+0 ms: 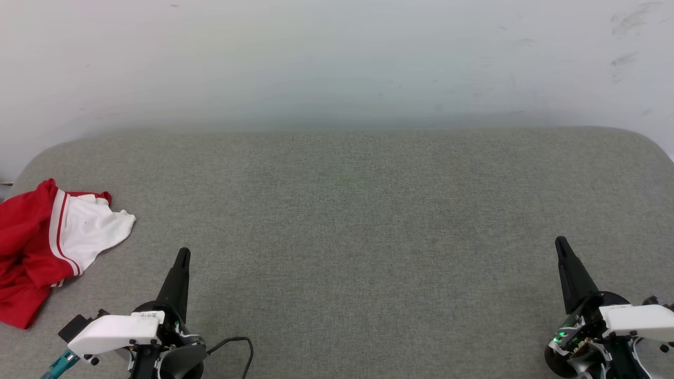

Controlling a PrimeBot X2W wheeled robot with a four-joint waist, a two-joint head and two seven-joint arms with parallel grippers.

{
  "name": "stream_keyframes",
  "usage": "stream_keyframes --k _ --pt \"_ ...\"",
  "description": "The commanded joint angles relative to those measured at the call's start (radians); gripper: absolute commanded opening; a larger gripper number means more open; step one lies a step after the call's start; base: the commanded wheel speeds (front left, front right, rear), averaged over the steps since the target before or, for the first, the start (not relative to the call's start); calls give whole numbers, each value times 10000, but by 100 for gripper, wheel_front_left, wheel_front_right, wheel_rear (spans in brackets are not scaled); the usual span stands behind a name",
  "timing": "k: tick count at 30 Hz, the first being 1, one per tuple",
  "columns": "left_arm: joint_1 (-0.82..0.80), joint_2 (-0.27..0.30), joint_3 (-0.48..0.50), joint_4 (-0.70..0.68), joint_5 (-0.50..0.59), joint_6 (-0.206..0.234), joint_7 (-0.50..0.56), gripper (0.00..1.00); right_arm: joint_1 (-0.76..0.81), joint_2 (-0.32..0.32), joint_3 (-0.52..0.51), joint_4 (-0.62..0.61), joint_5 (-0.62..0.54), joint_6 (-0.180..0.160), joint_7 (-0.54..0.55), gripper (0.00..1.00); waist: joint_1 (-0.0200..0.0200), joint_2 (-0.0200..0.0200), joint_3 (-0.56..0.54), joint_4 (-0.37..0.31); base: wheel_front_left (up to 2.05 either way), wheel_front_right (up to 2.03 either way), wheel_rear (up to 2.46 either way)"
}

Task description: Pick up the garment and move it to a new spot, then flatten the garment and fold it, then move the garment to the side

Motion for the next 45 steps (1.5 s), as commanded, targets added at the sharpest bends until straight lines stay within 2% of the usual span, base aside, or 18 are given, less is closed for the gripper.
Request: stream_keyframes --k 1,19,20,36,45 --pt "-55 -21 21 -42 -18 -30 24 0 -116 34 3 10 29 -3 -2 0 0 0 0 0 0 0 0" --pt "-55 -21 24 -43 -18 -30 24 0 -116 34 4 10 30 -3 -3 0 0 0 0 0 0 0 0" --pt "-1 0 -9 -3 -1 2 -2 100 0 0 0 -7 -1 0 -4 100 0 0 0 0 0 0 0" --pt "35 -3 -932 -434 137 3 -729 100 380 -54 418 -552 -332 0 -699 100 0 0 5 -4 0 0 0" --pt "49 -2 -1009 -842 882 3 -1125 100 494 -217 568 -791 -1566 0 -1119 100 0 0 -5 -2 0 0 0"
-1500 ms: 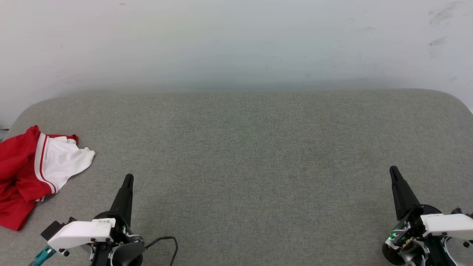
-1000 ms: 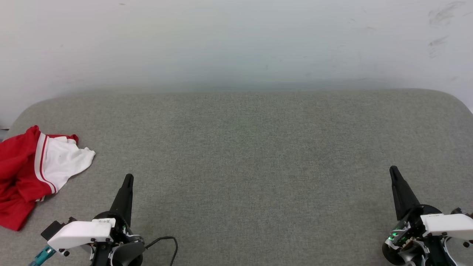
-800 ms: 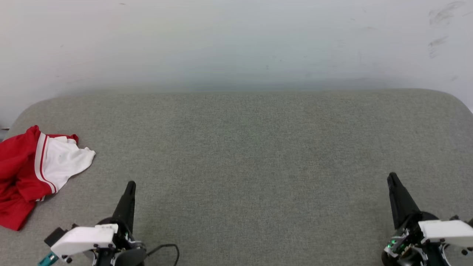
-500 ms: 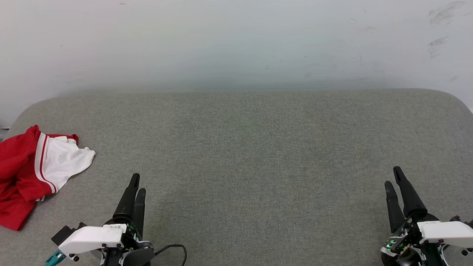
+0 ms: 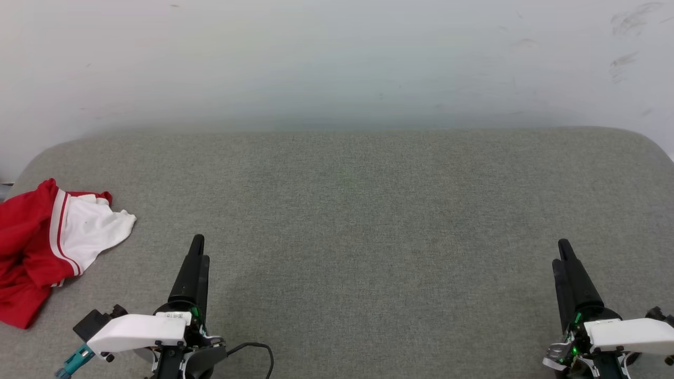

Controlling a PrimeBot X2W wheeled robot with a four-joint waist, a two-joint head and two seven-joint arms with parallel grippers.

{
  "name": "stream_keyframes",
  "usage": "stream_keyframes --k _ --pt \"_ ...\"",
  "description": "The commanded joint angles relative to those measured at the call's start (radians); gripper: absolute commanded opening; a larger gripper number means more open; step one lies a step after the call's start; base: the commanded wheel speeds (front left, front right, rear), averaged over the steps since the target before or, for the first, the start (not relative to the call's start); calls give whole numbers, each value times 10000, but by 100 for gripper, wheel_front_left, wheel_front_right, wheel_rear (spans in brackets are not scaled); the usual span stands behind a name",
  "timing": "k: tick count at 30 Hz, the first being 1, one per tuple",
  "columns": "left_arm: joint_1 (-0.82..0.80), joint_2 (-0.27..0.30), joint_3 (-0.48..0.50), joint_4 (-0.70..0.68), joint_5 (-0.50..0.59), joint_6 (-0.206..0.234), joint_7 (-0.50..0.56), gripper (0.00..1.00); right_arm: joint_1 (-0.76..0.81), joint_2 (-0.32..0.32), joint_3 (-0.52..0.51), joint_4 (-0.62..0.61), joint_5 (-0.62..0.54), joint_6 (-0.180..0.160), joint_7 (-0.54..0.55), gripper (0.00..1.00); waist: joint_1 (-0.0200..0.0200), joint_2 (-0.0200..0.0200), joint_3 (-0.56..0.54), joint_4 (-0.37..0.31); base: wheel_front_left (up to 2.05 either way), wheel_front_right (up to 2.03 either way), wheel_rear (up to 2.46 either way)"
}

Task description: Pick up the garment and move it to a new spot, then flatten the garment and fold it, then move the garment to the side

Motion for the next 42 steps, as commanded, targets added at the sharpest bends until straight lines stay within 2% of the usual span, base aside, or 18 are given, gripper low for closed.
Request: stream_keyframes --k 1,4,13,21,33,42 --pt "-204 21 24 -304 280 -3 -128 100 -98 -102 -46 -275 -542 2 -124 100 0 0 -3 0 0 0 0" --pt "-185 21 59 -452 728 -3 -249 100 -65 -60 -128 -400 -1314 2 -247 100 0 0 -3 1 0 0 0" --pt "-185 22 -142 -693 3277 -3 -589 100 84 18 -228 -810 -4142 1 -590 100 0 0 -3 18 0 0 0" --pt "-128 23 -233 -915 4972 -4 -873 100 215 85 -284 -1150 -6282 1 -862 100 0 0 -6 30 0 0 0" --pt "-6 24 -280 -1101 7367 68 -1245 100 391 117 -376 -1561 -8330 1 -985 100 0 0 -8 48 0 0 0" --pt "29 25 -401 -1146 8697 146 -1479 100 534 119 -416 -1926 -9517 0 -953 100 0 0 0 53 0 0 0"
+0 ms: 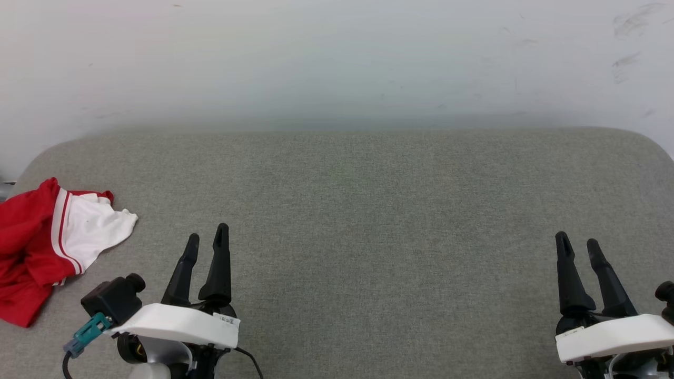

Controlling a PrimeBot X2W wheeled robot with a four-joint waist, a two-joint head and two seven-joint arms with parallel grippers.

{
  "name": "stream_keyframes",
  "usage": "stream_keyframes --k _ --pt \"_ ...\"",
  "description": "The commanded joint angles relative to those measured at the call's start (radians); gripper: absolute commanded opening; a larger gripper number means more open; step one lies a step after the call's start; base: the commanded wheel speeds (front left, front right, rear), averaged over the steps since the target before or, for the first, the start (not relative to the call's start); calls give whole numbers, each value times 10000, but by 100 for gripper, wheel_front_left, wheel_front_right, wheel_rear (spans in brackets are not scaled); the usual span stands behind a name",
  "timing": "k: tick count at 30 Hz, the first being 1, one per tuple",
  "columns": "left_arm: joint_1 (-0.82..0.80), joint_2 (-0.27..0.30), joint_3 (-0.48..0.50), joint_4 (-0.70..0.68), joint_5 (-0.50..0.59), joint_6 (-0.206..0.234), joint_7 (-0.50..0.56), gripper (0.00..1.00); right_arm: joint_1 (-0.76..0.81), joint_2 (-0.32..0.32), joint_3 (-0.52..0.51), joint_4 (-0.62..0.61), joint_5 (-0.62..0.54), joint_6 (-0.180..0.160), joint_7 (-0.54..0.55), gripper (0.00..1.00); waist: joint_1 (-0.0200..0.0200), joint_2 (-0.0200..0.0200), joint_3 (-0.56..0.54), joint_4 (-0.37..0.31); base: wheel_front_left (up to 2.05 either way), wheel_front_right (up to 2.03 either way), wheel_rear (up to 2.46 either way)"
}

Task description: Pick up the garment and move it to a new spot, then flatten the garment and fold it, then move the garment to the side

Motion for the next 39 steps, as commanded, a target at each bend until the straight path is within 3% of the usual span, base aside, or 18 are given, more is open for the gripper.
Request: stream_keyframes --k 1,19,39 --pt "-60 19 -40 -159 317 0 -112 100 14 10 -30 -222 -373 -2 -26 100 0 0 4 3 0 0 0" --pt "26 20 -141 -30 2517 157 -571 100 309 13 -76 -838 -2334 -2 383 100 0 0 14 28 0 0 0" --pt "90 21 -270 242 4171 260 -1000 100 547 18 -171 -1269 -3922 -3 479 100 0 0 62 97 0 0 0"
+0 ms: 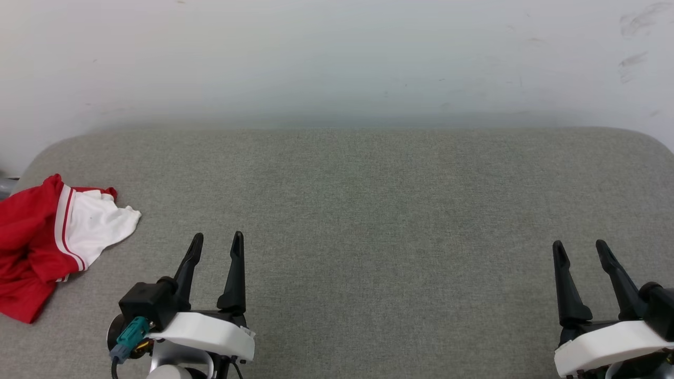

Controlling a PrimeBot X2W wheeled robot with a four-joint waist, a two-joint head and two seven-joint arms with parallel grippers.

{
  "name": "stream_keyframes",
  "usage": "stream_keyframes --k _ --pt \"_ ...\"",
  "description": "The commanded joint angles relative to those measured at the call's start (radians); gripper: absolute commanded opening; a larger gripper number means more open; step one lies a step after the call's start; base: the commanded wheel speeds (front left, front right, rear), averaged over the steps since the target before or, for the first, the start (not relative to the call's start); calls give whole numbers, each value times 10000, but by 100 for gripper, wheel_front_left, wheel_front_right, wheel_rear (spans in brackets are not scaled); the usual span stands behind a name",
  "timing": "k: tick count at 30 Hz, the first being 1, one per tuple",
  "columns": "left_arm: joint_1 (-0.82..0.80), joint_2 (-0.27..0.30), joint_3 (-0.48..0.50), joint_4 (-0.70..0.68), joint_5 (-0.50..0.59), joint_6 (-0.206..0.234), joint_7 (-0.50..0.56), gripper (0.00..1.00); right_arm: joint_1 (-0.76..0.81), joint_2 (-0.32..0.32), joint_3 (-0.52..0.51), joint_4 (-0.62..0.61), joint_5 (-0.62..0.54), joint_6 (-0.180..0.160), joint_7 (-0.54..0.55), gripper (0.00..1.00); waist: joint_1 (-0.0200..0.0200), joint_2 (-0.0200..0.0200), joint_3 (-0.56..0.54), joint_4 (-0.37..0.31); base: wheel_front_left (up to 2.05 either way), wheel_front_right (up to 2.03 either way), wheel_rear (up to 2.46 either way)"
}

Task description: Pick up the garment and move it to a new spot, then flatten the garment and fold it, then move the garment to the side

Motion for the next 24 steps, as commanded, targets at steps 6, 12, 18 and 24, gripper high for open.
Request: stream_keyframes --k 6,12,18,24 --pt "23 13 -28 -3 581 57 -195 100 126 17 -39 -202 -516 -3 -71 100 0 -1 23 53 0 0 0" --pt "14 13 -81 34 949 47 -314 100 190 18 -52 -268 -822 -3 -162 100 0 -1 44 113 0 0 0" --pt "-89 14 -121 70 1262 28 -412 100 230 19 -126 -344 -1085 -3 -253 100 0 -1 85 246 0 0 0" --pt "-207 12 -51 151 1295 33 -460 100 210 22 -122 -377 -1048 -5 -338 100 0 -1 120 632 0 0 0"
